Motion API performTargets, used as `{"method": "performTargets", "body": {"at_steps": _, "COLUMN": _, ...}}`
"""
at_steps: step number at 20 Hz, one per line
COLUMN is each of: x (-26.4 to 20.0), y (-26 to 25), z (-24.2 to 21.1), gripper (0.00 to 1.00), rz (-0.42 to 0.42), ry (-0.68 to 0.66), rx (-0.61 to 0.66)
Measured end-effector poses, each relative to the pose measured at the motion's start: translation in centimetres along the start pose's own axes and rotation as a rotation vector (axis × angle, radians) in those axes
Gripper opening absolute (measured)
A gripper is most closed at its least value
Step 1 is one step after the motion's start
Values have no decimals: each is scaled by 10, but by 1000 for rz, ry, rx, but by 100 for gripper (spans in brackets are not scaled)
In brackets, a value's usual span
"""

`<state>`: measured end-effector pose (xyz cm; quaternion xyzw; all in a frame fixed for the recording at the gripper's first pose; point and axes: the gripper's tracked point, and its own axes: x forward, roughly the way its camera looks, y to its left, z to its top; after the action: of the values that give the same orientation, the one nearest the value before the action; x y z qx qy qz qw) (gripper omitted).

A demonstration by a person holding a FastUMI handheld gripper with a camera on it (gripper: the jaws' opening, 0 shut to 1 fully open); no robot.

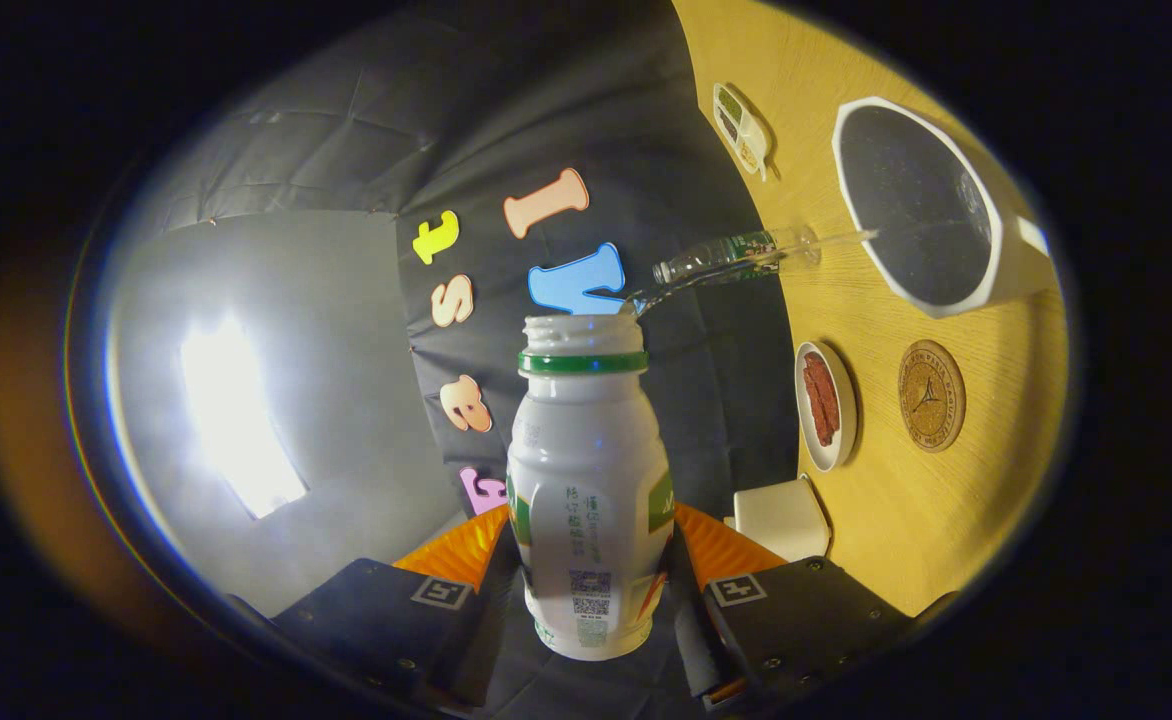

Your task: Take the bottle from table, then pour the juice into the cup, finally place the bottle on the coaster

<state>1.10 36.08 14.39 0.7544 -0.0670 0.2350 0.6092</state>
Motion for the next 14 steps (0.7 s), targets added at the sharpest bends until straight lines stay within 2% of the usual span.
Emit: {"method": "performTargets", "body": {"at_steps": 14, "x": 0, "y": 1, "z": 3, "gripper": 71, "rz": 3, "ry": -25, "rx": 29}}
